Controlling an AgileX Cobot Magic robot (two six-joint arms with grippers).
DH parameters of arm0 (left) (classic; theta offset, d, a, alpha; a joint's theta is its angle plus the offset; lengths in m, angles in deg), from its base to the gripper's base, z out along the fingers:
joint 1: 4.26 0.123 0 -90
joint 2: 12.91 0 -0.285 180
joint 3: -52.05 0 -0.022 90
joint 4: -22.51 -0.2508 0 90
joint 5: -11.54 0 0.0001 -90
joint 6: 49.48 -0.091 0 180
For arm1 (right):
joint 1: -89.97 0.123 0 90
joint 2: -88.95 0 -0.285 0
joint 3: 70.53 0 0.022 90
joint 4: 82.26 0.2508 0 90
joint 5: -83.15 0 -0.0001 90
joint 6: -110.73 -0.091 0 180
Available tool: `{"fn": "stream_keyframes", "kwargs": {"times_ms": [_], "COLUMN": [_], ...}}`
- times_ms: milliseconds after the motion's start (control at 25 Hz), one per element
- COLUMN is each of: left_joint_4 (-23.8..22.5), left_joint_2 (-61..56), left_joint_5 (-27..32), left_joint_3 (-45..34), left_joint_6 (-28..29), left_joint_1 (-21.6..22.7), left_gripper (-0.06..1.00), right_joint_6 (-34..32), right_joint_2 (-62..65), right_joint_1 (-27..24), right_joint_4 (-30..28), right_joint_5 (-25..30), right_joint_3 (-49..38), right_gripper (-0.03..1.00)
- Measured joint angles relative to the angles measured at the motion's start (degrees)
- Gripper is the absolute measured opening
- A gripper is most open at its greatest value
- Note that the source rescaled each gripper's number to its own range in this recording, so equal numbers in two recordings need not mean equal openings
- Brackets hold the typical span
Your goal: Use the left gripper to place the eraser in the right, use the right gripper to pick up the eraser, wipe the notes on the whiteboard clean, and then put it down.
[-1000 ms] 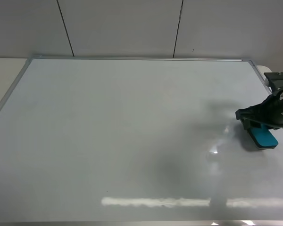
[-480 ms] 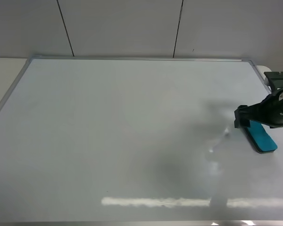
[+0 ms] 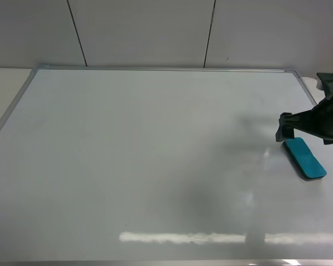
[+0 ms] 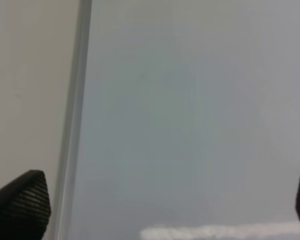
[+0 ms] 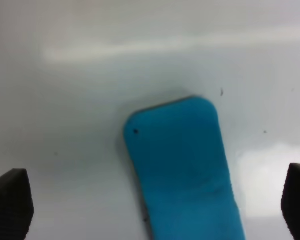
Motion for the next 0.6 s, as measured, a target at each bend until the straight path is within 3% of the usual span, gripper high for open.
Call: {"fn": "stream_keyframes", "kwargs": {"times_ms": [360, 600], "left_joint_4": [0.0, 0.0], "left_joint_2": [0.0, 0.0], "left_joint_5": [0.0, 0.0], "left_joint_3": [0.0, 0.0], "left_joint_6": [0.0, 0.0], "left_joint_1": [0.0, 0.0], "left_gripper": [1.0, 1.0], "right_joint_6": [7.88, 8.44], "right_joint_2": [28.05, 53.18], "right_joint_1": [0.0, 0.0], "right_joint_4": [10.38, 11.61], "right_joint_5": [5.49, 10.96], "right_joint_3": [1.73, 1.73], "right_gripper": [1.0, 1.0]}}
